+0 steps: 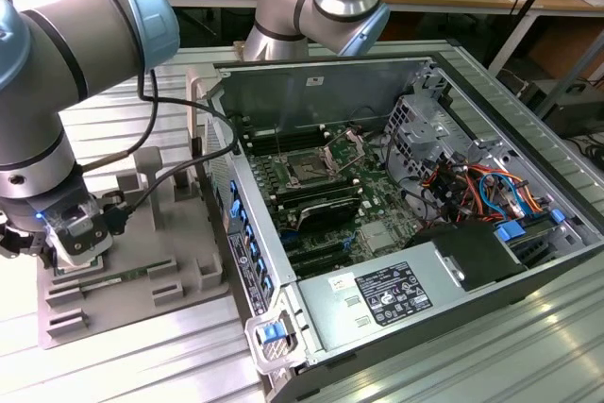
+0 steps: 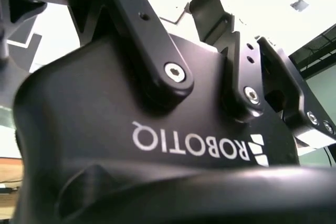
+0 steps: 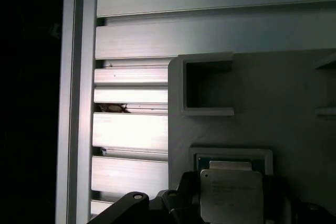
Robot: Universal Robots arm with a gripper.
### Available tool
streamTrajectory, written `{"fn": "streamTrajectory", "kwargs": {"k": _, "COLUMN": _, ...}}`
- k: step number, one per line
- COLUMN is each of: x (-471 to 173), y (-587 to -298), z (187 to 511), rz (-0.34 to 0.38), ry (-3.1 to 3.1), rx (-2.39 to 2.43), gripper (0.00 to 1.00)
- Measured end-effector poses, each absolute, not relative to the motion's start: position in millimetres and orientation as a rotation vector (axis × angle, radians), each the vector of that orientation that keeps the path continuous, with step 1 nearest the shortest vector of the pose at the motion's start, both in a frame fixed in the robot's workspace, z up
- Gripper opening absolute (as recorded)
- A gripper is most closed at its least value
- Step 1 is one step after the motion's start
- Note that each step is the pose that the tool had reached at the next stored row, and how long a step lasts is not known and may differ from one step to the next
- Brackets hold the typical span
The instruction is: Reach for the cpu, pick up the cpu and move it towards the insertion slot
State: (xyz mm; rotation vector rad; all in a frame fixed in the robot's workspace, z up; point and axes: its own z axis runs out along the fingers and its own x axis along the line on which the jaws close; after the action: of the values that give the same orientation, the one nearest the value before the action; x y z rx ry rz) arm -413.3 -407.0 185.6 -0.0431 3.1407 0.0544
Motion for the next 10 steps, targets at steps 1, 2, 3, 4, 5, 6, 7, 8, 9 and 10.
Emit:
{"fn": "streamTrajectory", "kwargs": {"k": 1, "x": -413.6, "y": -407.0, "z": 185.7, "rz": 0.054, "ry": 3.141, "rx": -0.043, "gripper": 0.68}}
{"fn": "streamTrajectory", "kwargs": {"k": 2, "x": -413.9, "y": -407.0, "z": 185.7, "rz": 0.054, "ry": 3.141, "rx": -0.043, "gripper": 0.68}}
{"fn": "streamTrajectory", "kwargs": {"k": 3, "x": -414.0, "y": -407.1, "z": 185.6, "rz": 0.055, "ry": 3.141, "rx": -0.044, "gripper": 0.68}}
{"fn": "streamTrajectory", "kwargs": {"k": 4, "x": -414.1, "y": -407.5, "z": 185.5, "rz": 0.055, "ry": 3.140, "rx": -0.044, "gripper": 0.68}}
{"fn": "streamTrajectory", "kwargs": {"k": 5, "x": -414.1, "y": -408.3, "z": 185.5, "rz": 0.055, "ry": 3.140, "rx": -0.045, "gripper": 0.68}}
{"fn": "streamTrajectory", "kwargs": {"k": 6, "x": -414.0, "y": -409.4, "z": 185.5, "rz": 0.055, "ry": 3.140, "rx": -0.046, "gripper": 0.68}}
{"fn": "streamTrajectory", "kwargs": {"k": 7, "x": -414.0, "y": -410.4, "z": 185.5, "rz": 0.055, "ry": 3.140, "rx": -0.047, "gripper": 0.68}}
{"fn": "streamTrajectory", "kwargs": {"k": 8, "x": -414.0, "y": -410.7, "z": 185.5, "rz": 0.055, "ry": 3.141, "rx": -0.048, "gripper": 0.68}}
{"fn": "streamTrajectory", "kwargs": {"k": 9, "x": -414.0, "y": -410.7, "z": 185.5, "rz": 0.055, "ry": 3.141, "rx": -0.048, "gripper": 0.68}}
{"fn": "streamTrajectory", "kwargs": {"k": 10, "x": -414.0, "y": -410.7, "z": 185.5, "rz": 0.055, "ry": 3.140, "rx": -0.048, "gripper": 0.68}}
